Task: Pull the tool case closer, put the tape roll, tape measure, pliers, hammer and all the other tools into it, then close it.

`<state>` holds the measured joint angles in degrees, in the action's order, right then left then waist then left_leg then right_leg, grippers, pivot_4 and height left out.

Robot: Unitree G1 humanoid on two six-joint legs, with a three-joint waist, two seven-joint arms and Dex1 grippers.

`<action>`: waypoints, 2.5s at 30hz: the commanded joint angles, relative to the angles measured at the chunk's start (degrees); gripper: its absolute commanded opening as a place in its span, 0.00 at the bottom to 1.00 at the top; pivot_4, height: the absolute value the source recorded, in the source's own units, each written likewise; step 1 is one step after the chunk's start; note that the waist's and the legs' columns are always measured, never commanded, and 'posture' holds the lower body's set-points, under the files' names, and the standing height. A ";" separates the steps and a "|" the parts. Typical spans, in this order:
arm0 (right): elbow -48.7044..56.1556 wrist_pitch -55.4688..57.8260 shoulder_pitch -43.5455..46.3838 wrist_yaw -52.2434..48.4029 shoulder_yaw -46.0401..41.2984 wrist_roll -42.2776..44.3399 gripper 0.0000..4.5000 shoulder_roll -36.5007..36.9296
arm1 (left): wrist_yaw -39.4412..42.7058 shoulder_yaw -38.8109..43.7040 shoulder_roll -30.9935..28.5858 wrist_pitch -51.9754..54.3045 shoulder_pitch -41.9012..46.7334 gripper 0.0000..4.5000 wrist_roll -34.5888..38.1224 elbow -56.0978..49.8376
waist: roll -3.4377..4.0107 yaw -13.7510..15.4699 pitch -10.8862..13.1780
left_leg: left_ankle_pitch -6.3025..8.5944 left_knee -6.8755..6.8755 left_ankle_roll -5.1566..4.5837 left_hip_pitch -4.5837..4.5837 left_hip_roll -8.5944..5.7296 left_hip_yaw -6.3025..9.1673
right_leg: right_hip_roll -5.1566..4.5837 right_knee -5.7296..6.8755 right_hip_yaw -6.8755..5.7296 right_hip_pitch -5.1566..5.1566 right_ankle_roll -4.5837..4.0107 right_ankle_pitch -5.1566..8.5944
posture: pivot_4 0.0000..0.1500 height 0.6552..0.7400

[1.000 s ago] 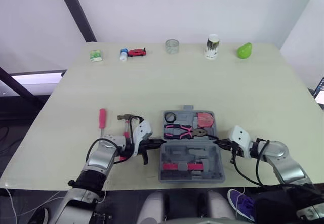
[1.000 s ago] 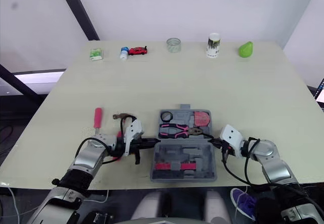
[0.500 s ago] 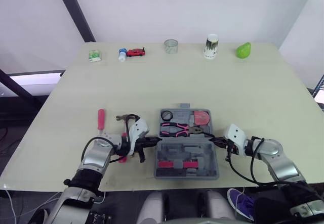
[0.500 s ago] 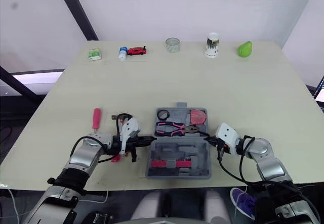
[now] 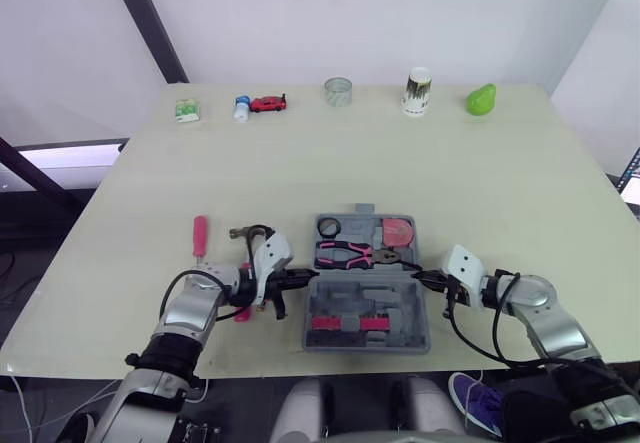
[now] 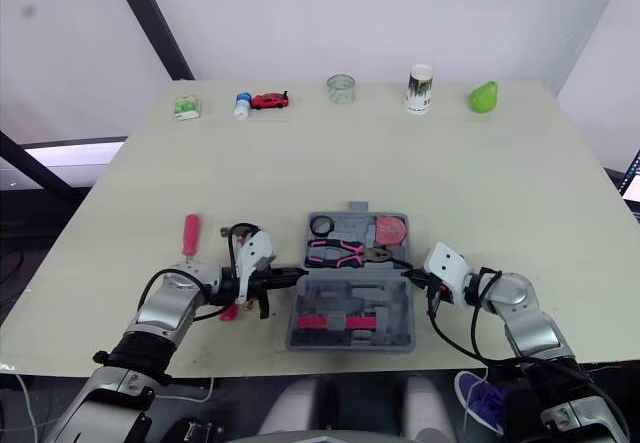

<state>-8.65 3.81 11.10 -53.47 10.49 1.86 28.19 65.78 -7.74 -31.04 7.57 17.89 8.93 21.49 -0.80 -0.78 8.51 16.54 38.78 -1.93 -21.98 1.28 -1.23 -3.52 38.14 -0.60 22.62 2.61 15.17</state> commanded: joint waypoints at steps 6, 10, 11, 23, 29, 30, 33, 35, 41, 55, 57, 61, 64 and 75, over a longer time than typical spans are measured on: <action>0.36 -2.68 2.56 0.12 1.33 0.54 0.00 -2.21 | 0.77 -0.27 0.51 -0.28 0.24 0.01 0.73 -1.42 | 0.00 0.02 0.00 | 0.00 0.00 0.00 0.00 0.00 0.00 | 0.00 0.00 0.00 0.00 0.00 0.00 | 1.00 1.00; 0.22 -2.58 2.55 -0.17 1.42 0.44 0.00 -2.22 | 0.90 -0.05 0.23 -0.38 0.11 0.01 0.77 -1.26 | 0.00 0.01 0.00 | 0.00 0.00 0.00 0.00 0.00 0.00 | 0.00 0.00 0.01 0.01 0.00 0.00 | 1.00 1.00; 0.19 -2.72 2.52 -0.12 1.42 0.36 0.00 -2.22 | 0.84 0.00 0.22 -0.42 0.09 0.01 0.75 -1.21 | 0.00 0.01 0.00 | 0.00 0.00 0.00 -0.01 0.00 0.00 | 0.00 0.00 0.00 0.01 0.00 0.00 | 1.00 1.00; -0.12 -3.53 2.67 0.45 1.26 0.58 0.00 -2.93 | 0.88 0.17 0.09 -0.39 0.17 0.01 0.65 -1.09 | 0.00 0.02 0.00 | 0.00 0.00 0.00 -0.01 0.00 0.00 | -0.01 0.00 0.01 0.03 0.00 0.00 | 1.00 1.00; 0.10 -3.34 2.32 0.58 1.33 0.59 0.00 -3.04 | 1.13 0.07 -0.02 -0.24 0.38 0.01 0.66 -1.09 | 0.00 0.01 0.00 | 0.00 0.00 0.00 -0.01 0.00 0.00 | -0.01 0.00 0.01 0.02 0.00 0.00 | 1.00 1.00; 0.15 -3.26 2.23 0.55 1.38 0.58 0.00 -3.04 | 1.16 0.07 -0.02 -0.20 0.42 0.01 0.68 -1.10 | 0.00 0.00 0.00 | 0.00 0.00 0.00 -0.01 0.00 0.00 | -0.01 0.00 0.01 0.03 0.00 0.00 | 1.00 1.00; 0.30 -3.12 1.88 0.54 1.46 0.50 0.00 -2.92 | 1.20 0.12 -0.02 -0.06 0.46 0.01 0.78 -1.22 | 0.00 0.00 0.00 | 0.00 0.00 0.00 -0.01 0.00 -0.01 | -0.01 0.00 0.01 0.03 0.00 0.00 | 1.00 1.00; 0.23 -3.77 1.70 1.16 1.12 0.34 0.00 -2.92 | 1.26 0.15 -0.07 -0.01 0.37 0.01 0.82 -1.30 | 0.00 0.00 0.00 | 0.00 0.00 0.00 -0.01 0.00 0.00 | -0.01 0.00 0.01 0.03 0.00 0.00 | 1.00 1.00; -0.15 -4.73 2.13 1.44 0.91 0.81 0.00 -3.52 | 1.31 0.13 -0.12 0.19 0.35 0.01 0.80 -1.32 | 0.01 -0.02 0.00 | 0.00 0.00 0.00 -0.01 0.01 -0.01 | 0.00 0.00 0.01 0.03 0.00 0.00 | 1.00 1.00; 2.35 -3.39 -1.62 1.02 -0.20 0.39 0.00 0.28 | 2.63 0.79 -1.74 1.48 -0.70 0.01 1.71 -3.81 | 0.01 0.09 0.00 | 0.00 -0.01 0.00 -0.05 0.01 0.00 | -0.02 -0.06 0.01 0.03 0.00 0.00 | 1.00 1.00; 3.03 -3.36 -2.49 0.89 -0.92 0.93 0.00 1.20 | 3.28 1.02 -2.49 2.15 -0.89 0.01 2.06 -4.93 | 0.01 0.10 0.00 | 0.01 -0.01 0.00 -0.07 0.01 0.00 | -0.02 -0.09 0.00 0.04 0.00 0.00 | 1.00 1.00; 3.88 -3.54 -3.91 1.53 -2.42 2.01 0.00 2.58 | 4.07 1.42 -4.10 3.20 -1.70 0.01 2.69 -7.30 | 0.01 0.13 0.01 | 0.01 -0.01 0.00 -0.08 0.01 0.00 | -0.03 -0.10 0.00 0.04 0.00 0.00 | 1.00 1.00; 3.94 -3.79 -4.40 2.07 -3.07 2.58 0.00 3.15 | 3.47 1.92 -4.79 3.32 -1.95 0.01 2.96 -8.00 | 0.01 0.09 0.01 | 0.01 -0.01 0.00 -0.07 0.00 0.00 | -0.04 -0.09 0.00 0.04 0.00 0.00 | 1.00 1.00; 11.59 -2.17 -11.00 3.87 -11.34 11.09 0.00 3.37 | 3.64 12.82 -4.77 6.57 -5.89 0.01 16.74 -17.63 | 0.02 0.19 0.02 | 0.01 -0.02 0.00 -0.12 0.03 0.03 | -0.10 -0.13 -0.02 0.06 0.00 0.00 | 1.00 1.00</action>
<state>-0.78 1.40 1.21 -50.05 2.43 9.45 31.51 68.97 1.08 -36.34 12.84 12.84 19.90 8.47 -0.79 -0.59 8.53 16.55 38.76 -1.93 -22.12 1.30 -1.20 -3.67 38.01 -0.63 22.68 2.61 15.17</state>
